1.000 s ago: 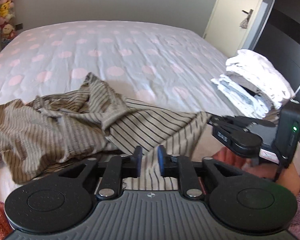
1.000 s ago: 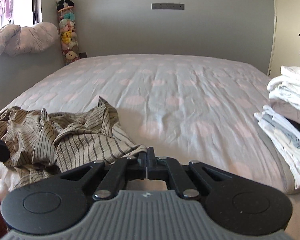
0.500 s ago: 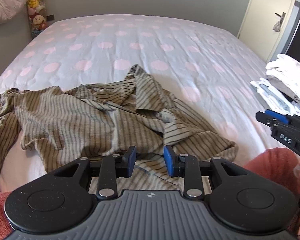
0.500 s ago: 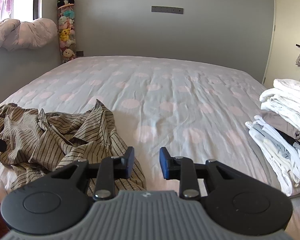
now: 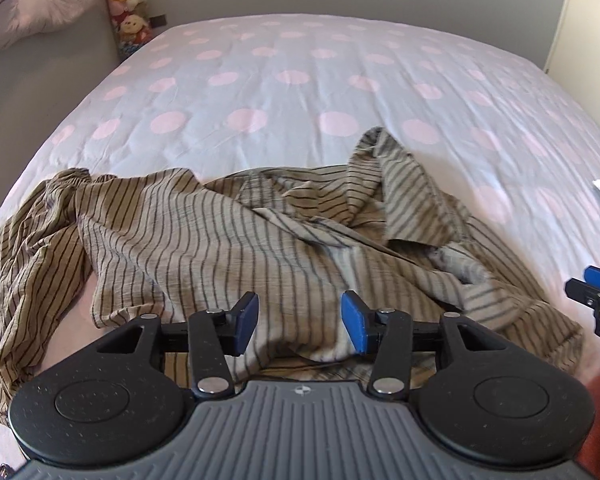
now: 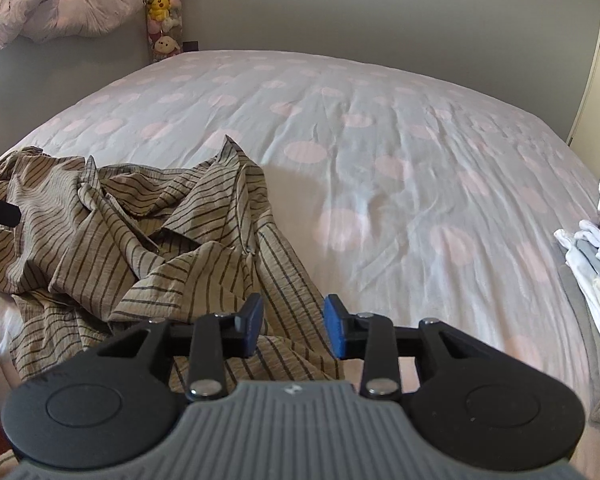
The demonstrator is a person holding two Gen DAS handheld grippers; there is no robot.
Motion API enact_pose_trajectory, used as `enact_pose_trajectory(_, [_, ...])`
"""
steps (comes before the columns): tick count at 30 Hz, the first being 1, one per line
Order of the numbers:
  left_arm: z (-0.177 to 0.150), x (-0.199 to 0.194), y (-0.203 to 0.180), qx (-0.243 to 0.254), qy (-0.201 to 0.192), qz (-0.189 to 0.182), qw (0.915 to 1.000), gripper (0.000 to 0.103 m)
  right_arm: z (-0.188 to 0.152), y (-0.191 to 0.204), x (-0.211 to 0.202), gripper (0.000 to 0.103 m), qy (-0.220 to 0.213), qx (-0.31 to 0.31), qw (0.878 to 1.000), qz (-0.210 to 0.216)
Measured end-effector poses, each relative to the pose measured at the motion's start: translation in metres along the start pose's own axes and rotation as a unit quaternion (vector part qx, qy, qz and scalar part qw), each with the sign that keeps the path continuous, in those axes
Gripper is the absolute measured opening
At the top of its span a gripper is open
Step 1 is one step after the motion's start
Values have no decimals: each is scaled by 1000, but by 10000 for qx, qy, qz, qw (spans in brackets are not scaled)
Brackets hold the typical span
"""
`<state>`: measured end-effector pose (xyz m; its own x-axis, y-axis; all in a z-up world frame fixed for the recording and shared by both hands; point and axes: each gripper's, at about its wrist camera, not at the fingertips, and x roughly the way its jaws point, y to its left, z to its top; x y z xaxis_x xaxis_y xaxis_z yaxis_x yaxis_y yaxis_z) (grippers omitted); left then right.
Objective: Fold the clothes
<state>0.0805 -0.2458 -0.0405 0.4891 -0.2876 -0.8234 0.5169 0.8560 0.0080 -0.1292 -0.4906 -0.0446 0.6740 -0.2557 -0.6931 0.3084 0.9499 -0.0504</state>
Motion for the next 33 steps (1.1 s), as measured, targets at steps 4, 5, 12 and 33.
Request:
enact_pose_trajectory(4, [7, 27, 15, -183, 216, 169, 9995, 52, 12, -3, 25, 41, 192, 49, 9998, -79])
enact_pose_trajectory(5, [9, 34, 19, -234, 298, 197, 9991, 52, 16, -3, 31, 44, 229, 36, 9997, -100])
enact_pose_trajectory(12, [16, 79, 44, -609, 728, 373, 9948, 57, 27, -6, 83, 55, 587, 35, 9979, -259])
enact_pose_trajectory(33, [33, 137, 57, -730, 1177, 613, 9885, 48, 16, 7, 130, 6, 955, 133, 9948, 326])
